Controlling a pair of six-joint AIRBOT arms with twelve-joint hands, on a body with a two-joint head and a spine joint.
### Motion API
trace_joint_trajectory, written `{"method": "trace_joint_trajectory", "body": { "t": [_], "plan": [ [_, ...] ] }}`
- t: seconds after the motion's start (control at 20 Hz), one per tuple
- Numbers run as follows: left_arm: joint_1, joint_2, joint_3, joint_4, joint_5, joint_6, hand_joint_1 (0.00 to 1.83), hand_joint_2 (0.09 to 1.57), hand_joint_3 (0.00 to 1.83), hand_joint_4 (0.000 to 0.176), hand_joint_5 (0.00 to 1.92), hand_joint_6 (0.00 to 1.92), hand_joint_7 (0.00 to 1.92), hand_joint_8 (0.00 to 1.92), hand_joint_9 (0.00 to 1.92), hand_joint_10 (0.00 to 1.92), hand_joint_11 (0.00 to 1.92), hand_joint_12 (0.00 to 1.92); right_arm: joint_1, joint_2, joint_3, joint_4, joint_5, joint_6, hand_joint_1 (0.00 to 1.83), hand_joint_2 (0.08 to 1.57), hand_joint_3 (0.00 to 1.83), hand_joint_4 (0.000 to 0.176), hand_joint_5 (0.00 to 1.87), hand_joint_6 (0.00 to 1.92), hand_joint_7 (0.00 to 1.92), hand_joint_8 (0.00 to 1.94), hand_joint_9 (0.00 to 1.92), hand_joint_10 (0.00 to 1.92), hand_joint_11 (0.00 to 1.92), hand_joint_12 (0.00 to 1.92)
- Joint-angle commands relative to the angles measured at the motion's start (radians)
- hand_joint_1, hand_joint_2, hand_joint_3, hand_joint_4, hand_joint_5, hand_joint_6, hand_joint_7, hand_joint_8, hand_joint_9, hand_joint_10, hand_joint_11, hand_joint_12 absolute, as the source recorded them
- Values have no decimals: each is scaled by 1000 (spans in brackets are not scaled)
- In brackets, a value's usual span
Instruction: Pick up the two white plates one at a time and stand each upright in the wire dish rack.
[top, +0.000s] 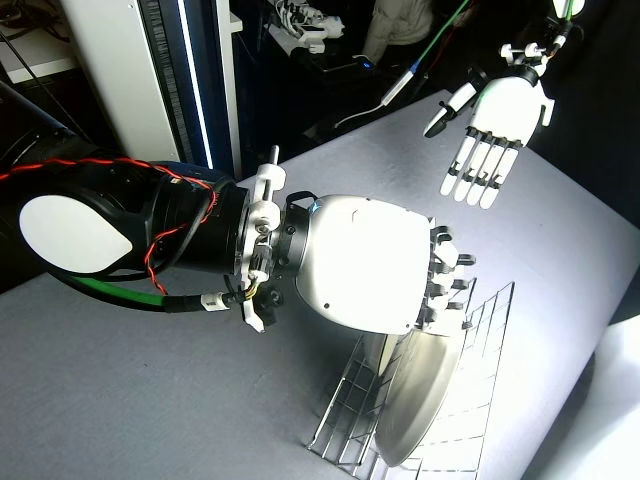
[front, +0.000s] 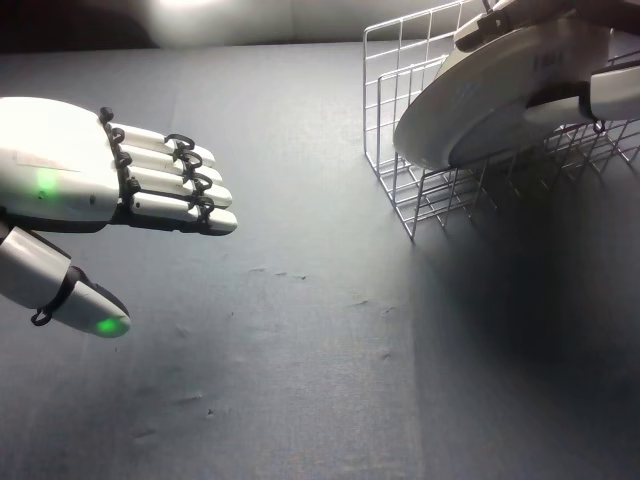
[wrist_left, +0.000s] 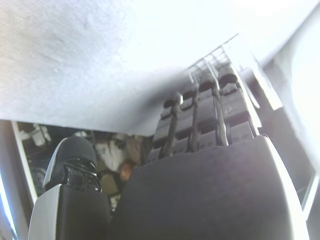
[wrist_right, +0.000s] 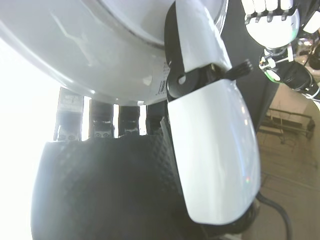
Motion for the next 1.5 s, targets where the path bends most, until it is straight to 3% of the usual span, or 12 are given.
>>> {"method": "trace_joint_trajectory", "body": {
  "t": [0.0,0.45,0.7,1.1,1.45],
  "plan": [
    [-9,6,-2,-62,-17,-3,0,1173,0,0,0,0,0,0,0,0,0,0,14,10,2,37,127,9,1237,1107,0,0,682,3,737,3,761,3,409,1006],
    [-9,5,-5,-62,-17,-4,0,1182,4,0,0,0,0,0,0,0,0,0,-27,10,2,-64,103,14,1243,1075,0,0,645,0,717,0,722,0,361,979],
    [-9,5,-8,-62,-17,-5,0,1191,6,0,0,0,0,0,0,0,0,0,-45,11,2,-117,81,16,1249,1071,0,0,606,9,686,10,714,11,300,1065],
    [-10,5,-12,-62,-17,-5,0,1183,2,0,0,0,0,0,0,0,0,0,23,9,1,-116,102,16,1231,1088,0,0,656,4,726,4,756,10,402,1007],
    [-10,6,-13,-62,-17,-6,0,1174,0,0,0,0,0,0,0,0,0,0,52,9,-1,-116,119,16,1211,1121,1,0,560,0,624,0,669,0,281,1076]
  ]
}}
